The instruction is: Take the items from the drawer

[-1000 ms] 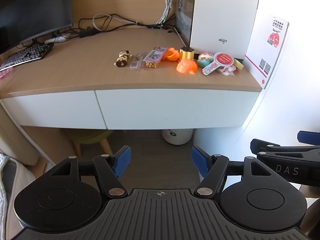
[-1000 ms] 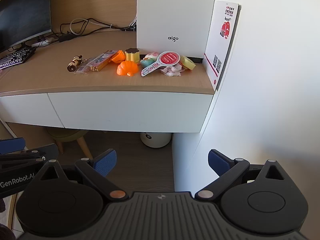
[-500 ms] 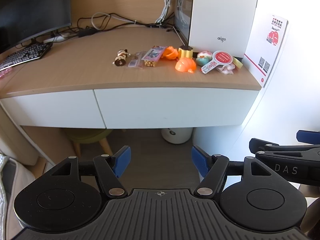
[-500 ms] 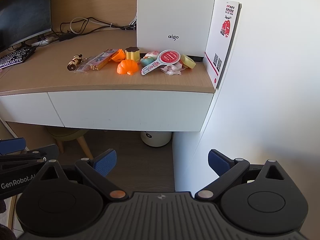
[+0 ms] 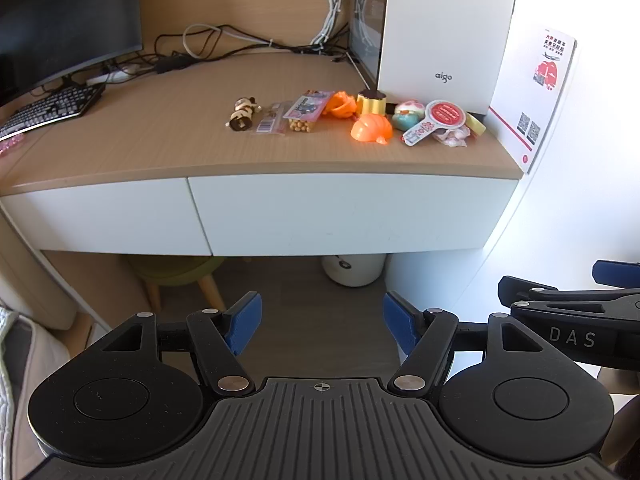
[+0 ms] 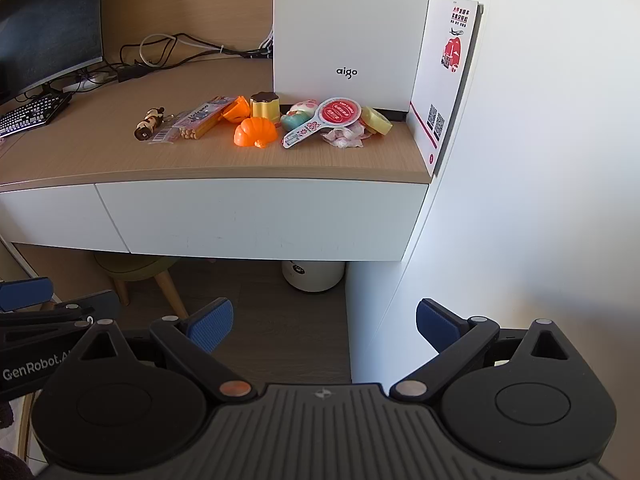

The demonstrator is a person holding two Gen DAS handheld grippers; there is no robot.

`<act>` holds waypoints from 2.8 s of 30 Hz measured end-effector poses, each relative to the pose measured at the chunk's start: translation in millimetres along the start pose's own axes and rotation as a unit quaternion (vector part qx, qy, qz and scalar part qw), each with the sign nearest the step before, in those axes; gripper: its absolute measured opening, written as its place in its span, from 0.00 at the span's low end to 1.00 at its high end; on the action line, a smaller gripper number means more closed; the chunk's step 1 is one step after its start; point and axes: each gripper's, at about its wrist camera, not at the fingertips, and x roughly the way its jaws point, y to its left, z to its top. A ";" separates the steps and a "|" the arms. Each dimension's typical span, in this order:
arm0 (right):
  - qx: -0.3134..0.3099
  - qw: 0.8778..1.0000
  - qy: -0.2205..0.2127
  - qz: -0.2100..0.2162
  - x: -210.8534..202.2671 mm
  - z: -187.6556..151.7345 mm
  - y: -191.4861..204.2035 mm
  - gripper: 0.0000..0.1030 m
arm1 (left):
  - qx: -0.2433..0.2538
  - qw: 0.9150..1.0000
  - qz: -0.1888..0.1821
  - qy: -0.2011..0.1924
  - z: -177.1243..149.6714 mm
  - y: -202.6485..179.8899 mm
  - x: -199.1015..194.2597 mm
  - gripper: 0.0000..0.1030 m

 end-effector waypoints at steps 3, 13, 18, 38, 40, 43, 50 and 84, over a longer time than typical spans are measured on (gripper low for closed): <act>0.000 1.000 0.000 0.000 0.0 -0.6 0.5 0.96 | 0.000 1.000 0.000 0.000 -0.4 0.3 0.0 0.71; 0.000 1.000 0.000 0.000 -0.1 -1.3 1.0 0.96 | 0.001 1.000 -0.001 0.000 -0.3 2.0 -0.3 0.71; 0.000 1.000 0.000 0.000 0.1 -0.9 0.7 0.96 | 0.001 1.000 -0.002 0.000 -0.8 4.2 -0.4 0.71; -0.003 1.000 0.002 0.002 1.0 0.1 0.4 0.96 | -0.010 1.000 0.008 0.000 -2.0 4.1 -2.1 0.71; -0.002 1.000 0.003 0.003 0.9 -0.1 0.6 0.96 | -0.010 1.000 0.008 0.001 -1.6 3.4 -2.0 0.71; -0.002 1.000 0.003 0.002 0.8 -0.4 0.9 0.96 | -0.011 1.000 0.008 0.001 -1.5 2.8 -1.7 0.71; -0.002 1.000 0.003 0.002 1.4 -0.2 0.8 0.96 | -0.011 1.000 0.009 0.001 -1.5 2.8 -1.7 0.71; 0.000 1.000 0.010 0.003 4.7 -3.9 -0.6 0.96 | -0.013 1.000 0.009 0.002 -1.0 -0.9 2.2 0.71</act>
